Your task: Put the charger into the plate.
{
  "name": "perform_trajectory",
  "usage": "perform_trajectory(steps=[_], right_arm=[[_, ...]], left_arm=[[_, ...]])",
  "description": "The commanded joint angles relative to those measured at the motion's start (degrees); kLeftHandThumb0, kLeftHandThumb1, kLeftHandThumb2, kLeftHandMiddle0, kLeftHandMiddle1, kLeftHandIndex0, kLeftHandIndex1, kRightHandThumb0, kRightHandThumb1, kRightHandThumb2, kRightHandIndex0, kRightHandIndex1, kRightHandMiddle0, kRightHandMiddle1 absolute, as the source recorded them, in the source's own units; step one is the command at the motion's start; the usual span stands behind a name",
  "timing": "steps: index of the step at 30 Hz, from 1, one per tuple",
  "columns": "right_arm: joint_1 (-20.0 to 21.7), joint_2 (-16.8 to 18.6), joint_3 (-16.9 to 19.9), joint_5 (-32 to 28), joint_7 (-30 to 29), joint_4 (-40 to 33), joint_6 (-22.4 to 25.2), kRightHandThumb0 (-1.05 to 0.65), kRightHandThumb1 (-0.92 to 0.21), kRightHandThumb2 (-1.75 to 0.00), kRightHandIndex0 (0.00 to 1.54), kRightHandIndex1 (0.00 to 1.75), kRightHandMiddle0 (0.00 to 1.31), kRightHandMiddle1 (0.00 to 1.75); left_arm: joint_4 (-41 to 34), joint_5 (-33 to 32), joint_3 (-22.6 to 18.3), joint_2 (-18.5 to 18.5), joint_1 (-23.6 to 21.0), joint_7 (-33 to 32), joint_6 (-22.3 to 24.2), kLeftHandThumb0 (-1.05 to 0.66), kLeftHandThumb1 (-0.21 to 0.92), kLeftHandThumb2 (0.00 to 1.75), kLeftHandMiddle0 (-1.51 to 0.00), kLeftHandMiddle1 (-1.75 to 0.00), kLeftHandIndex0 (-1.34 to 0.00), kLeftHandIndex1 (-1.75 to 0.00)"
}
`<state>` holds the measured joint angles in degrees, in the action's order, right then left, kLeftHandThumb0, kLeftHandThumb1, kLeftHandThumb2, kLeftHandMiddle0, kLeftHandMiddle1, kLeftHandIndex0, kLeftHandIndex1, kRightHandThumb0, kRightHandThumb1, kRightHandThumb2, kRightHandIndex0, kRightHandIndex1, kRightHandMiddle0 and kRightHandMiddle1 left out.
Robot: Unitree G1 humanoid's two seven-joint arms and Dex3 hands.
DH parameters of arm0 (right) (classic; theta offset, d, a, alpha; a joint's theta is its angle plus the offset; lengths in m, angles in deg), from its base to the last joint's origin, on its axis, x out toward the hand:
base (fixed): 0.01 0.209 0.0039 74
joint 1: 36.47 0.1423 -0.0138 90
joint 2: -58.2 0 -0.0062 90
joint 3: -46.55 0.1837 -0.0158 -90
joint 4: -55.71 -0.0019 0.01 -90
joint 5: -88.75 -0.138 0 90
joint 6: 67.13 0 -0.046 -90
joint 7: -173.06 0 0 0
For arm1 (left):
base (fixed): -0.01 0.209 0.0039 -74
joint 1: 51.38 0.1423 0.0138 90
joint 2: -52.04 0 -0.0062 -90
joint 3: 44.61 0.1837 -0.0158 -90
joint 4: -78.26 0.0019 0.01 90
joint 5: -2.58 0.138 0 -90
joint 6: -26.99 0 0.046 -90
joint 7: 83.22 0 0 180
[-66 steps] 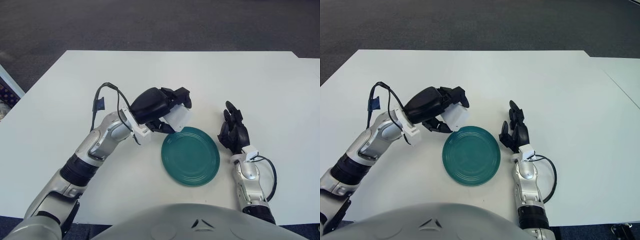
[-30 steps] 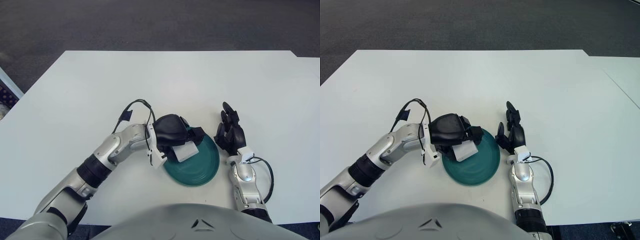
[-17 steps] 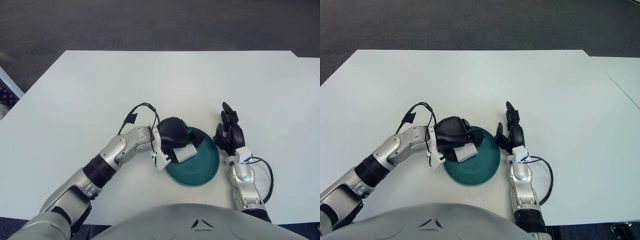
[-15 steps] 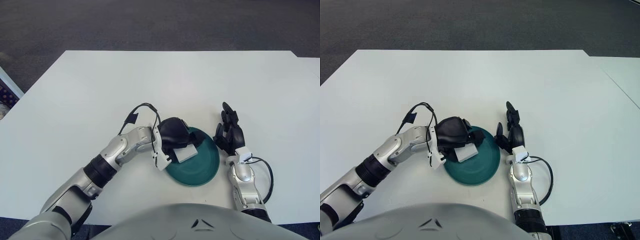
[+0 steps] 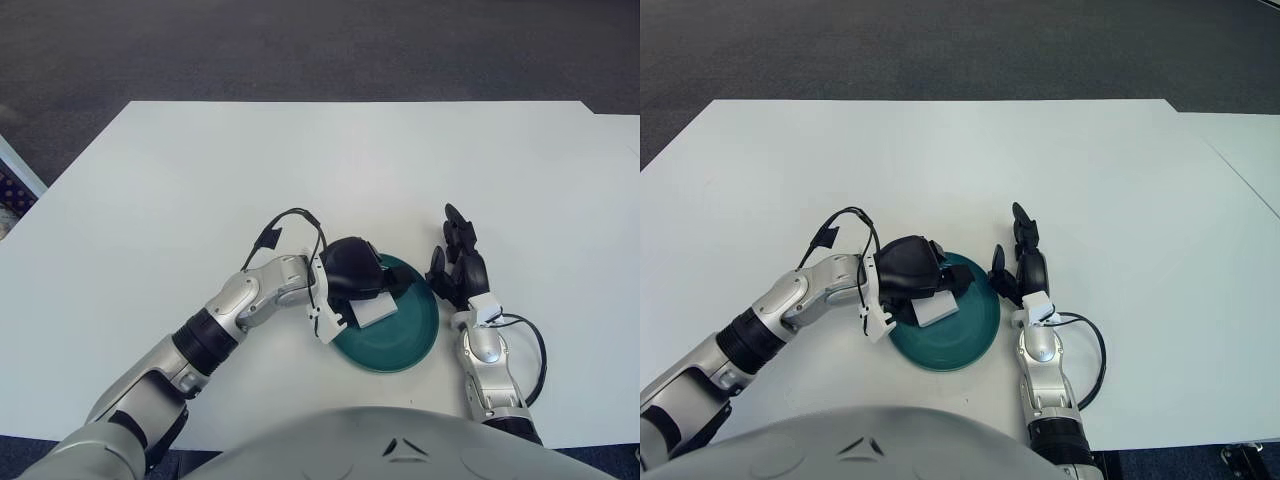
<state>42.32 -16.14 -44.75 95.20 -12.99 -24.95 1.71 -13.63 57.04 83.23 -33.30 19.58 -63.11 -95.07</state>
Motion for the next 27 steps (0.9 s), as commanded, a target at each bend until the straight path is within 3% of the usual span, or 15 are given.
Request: perform_trajectory(steps=[1,6,12,16,17,19,21,22,23,25,27], right_arm=[[-2.8,1.4,-1.3,-0.5,0.8,3.4,3.7,-0.78,-0.92,-0.93,0.08,0.01,0.00,0.32],[-1.6,0.8,-0.9,-0.7,1.1,6.3,2.3,-0.80,-0.92,-0.93,0.07,0.01,0.00,0.31],[-2.2,1.1,-1.1,-0.6,1.1,4.3,3.4,-0.81,-0.92,-0.91,0.07,0.00,0.00,0.32],[-2.2,1.3,-1.0,-0.8,1.0,4.4,3.5,-0.81,-0.92,-0.90,0.07,0.00,0.00,0.32],[-2.2,1.4,-0.9,-0.9,1.0,4.4,3.4,-0.82,-0.92,-0.90,0.08,0.00,0.00,0.32],[-2.3,1.5,-0.9,-1.2,1.0,4.4,3.4,-0.81,-0.92,-0.89,0.08,0.01,0.00,0.34],[-2.2,1.6,-0.9,-1.4,1.1,4.4,3.6,-0.81,-0.92,-0.89,0.08,0.01,0.00,0.34],[-2.2,1.7,-0.9,-1.6,1.2,4.4,3.7,-0.81,-0.92,-0.89,0.09,0.01,0.00,0.35],[-2.2,1.7,-0.9,-1.7,1.3,4.3,3.9,-0.81,-0.92,-0.89,0.09,0.01,0.00,0.35],[-2.2,1.7,-0.9,-2.0,1.3,4.2,4.1,-0.81,-0.92,-0.89,0.09,0.01,0.00,0.36],[-2.2,1.7,-1.0,-2.3,1.6,4.1,4.2,-0.80,-0.92,-0.90,0.09,0.01,0.00,0.36]], left_arm=[[0.5,0.4,0.6,0.4,-1.3,-1.1,-1.1,-0.46,0.38,1.24,-1.24,-1.75,-0.57,-1.75],[1.0,0.5,1.0,0.4,-1.4,-1.5,-2.0,-0.45,0.42,1.18,-1.21,-1.75,-0.53,-1.75],[1.5,0.4,1.2,0.5,-1.1,-3.0,-3.5,-0.44,0.48,1.11,-1.19,-1.75,-0.49,-1.75],[1.7,0.3,1.0,0.7,-1.2,-3.4,-4.0,-0.45,0.45,1.15,-1.16,-1.75,-0.51,-1.75],[1.6,0.1,1.0,0.9,-1.3,-2.8,-4.0,-0.55,0.55,1.05,-1.16,-1.75,-0.51,-1.75],[1.4,-0.2,1.0,1.1,-1.7,-1.5,-3.8,-0.84,0.77,0.84,-1.06,-1.75,-0.37,-1.66],[1.4,-1.8,1.2,1.5,-2.5,1.6,-3.7,-0.94,0.84,0.79,-0.90,-1.75,-0.29,-1.54],[1.4,-2.9,1.3,1.8,-2.9,3.4,-3.7,-0.98,0.87,0.79,-0.69,-1.75,-0.22,-1.44],[1.3,-4.2,1.4,2.1,-3.4,5.5,-3.7,-0.99,0.88,0.79,-0.61,-1.75,-0.20,-1.40],[0.9,-6.1,1.5,2.7,-4.1,8.7,-3.7,-1.03,0.90,0.81,-0.30,-1.75,-0.13,-1.29],[0.2,-7.3,1.7,3.6,-5.1,11.9,-3.8,-1.04,0.91,0.84,-0.19,-1.48,-0.08,-1.20]])
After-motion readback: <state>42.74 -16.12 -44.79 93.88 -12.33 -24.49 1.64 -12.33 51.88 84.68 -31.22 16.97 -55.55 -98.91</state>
